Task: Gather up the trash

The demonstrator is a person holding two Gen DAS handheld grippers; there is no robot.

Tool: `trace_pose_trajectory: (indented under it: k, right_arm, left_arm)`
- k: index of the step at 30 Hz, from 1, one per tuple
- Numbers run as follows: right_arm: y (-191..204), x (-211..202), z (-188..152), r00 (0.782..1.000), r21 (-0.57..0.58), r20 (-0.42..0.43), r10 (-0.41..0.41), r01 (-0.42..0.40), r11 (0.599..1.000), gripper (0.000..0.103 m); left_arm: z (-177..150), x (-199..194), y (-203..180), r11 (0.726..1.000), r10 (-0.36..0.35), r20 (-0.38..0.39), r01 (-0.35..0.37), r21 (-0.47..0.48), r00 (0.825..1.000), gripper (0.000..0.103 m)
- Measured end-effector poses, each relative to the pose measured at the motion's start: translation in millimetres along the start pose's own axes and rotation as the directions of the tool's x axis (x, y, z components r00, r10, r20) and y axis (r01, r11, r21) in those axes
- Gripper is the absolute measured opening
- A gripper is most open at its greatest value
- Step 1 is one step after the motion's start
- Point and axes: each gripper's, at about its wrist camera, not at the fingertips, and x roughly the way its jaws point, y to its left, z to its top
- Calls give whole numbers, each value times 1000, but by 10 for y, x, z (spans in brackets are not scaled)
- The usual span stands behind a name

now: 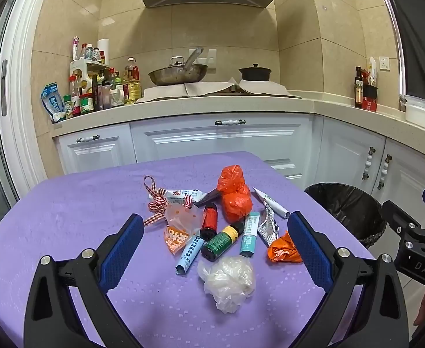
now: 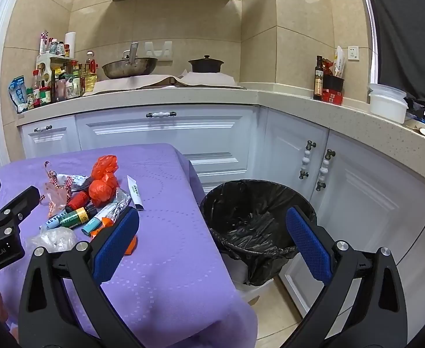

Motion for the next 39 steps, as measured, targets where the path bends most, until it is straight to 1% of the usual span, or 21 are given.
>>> trace_pose_trajectory:
  k: [9,10,22,24,39]
  right_arm:
    - [-55,24,-50,1000,2,0,-2,2,1000,99]
    - [-10,1,-3,1000,-3,0,-1,1,1000,99]
    - [-2,5,-4,1000,-2,0,-1,1,1000,99]
    - [-3,4,-5,1000,-2,1,-2,2,1000,99]
    - [-10,3,-4,1000,-3,0,-1,1,1000,99]
  left_arm:
    - [-1,-2,3,1000,-1,0,1,-1,1000,97]
    - [-1,-2,3,1000,-2,-1,2,-1,1000,97]
    - [-32,-4,-35,1000,-1,-5,1,-3,1000,97]
    - [-36,37,13,1000,-1,-5,1,-4,1000,97]
    - [-54,35,21,1000,-1,-8,1,-5,1000,97]
